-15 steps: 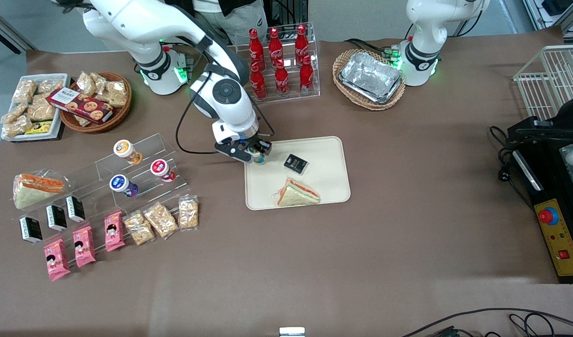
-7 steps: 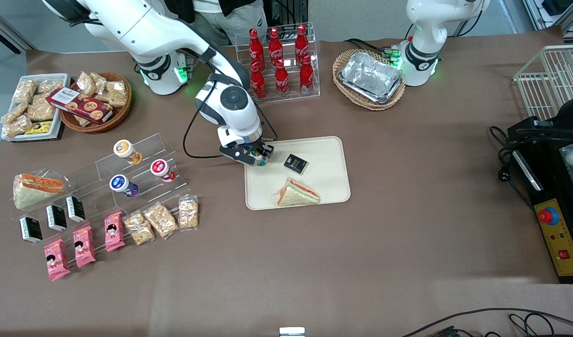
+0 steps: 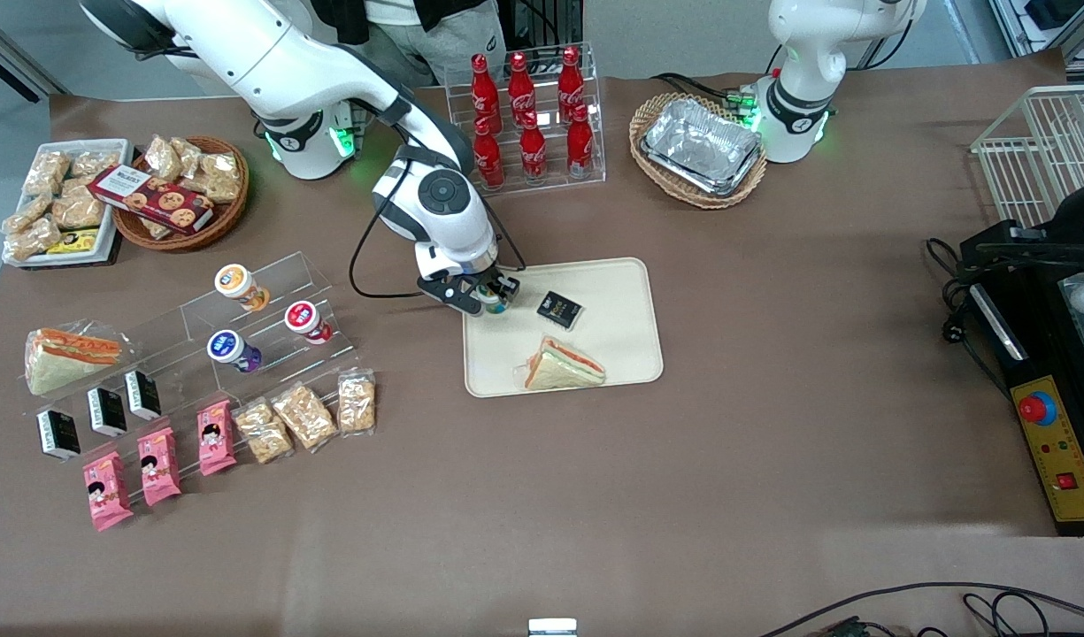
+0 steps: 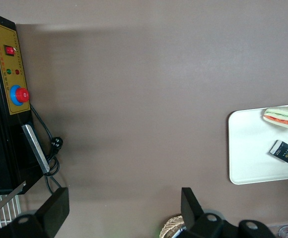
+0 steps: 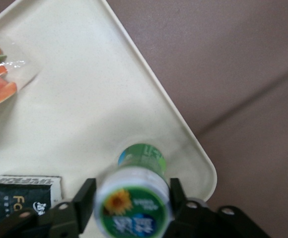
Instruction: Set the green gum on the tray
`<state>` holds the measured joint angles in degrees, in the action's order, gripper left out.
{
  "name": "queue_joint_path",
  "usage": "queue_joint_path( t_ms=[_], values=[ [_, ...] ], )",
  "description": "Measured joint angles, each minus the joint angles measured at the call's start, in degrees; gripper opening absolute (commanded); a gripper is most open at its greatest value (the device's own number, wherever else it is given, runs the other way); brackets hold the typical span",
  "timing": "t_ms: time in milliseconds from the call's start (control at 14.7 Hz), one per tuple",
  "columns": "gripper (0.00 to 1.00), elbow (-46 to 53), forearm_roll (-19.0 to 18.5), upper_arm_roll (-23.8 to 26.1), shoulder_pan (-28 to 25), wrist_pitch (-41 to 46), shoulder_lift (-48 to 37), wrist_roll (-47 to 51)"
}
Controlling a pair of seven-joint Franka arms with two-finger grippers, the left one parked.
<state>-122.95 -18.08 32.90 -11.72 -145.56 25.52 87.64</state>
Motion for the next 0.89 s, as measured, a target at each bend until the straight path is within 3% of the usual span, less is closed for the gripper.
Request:
queue_joint_path(
  t_ms=[341,614,682,886],
  values=[
    [1.00,0.8,-0.3,-0.1,0.1,0.4,-0.7,0.3],
    [1.00,2.3,-0.3,0.3,1.2,12.4,-8.5,-3.2],
    [1.00,2.5,1.5,0.7,2.4,15.6,-11.3,-6.4],
    [1.00,3.3,11.5,-0.3,6.8,23.1,-19.4,-22.6]
  ],
)
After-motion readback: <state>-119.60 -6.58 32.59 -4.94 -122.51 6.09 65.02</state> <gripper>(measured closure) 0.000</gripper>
